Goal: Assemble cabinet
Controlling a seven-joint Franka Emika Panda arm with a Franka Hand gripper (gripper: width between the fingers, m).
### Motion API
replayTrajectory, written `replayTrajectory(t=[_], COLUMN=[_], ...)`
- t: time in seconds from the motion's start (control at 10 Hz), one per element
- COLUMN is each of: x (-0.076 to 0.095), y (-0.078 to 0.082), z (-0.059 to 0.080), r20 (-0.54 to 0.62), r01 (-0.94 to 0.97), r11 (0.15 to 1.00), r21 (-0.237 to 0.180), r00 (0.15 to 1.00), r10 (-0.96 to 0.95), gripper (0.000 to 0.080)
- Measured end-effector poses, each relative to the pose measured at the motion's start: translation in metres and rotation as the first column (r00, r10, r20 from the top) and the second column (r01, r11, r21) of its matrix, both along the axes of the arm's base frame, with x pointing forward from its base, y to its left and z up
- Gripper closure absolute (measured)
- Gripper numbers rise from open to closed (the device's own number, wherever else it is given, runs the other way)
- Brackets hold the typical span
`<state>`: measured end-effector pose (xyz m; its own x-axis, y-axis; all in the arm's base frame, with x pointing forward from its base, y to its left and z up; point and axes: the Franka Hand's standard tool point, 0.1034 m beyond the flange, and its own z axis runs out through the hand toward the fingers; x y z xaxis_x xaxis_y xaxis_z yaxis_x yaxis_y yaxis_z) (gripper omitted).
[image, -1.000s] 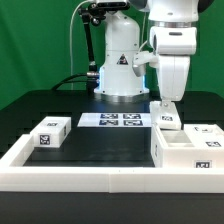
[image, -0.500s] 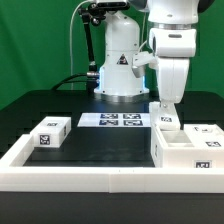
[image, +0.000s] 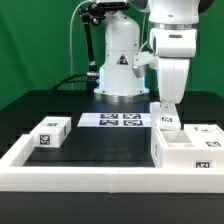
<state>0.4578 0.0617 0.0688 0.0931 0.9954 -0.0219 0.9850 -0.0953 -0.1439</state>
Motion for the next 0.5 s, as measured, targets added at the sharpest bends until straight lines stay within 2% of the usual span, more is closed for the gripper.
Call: replayTrajectory(t=[0.5], x=[0.0041], y=[0.0056], z=[0.0065], r20=[-0.04], r01=[-0.01], r11=[1.0], r21=[-0.012], r00=[0.999], r10=[0.01], gripper=[0.0729])
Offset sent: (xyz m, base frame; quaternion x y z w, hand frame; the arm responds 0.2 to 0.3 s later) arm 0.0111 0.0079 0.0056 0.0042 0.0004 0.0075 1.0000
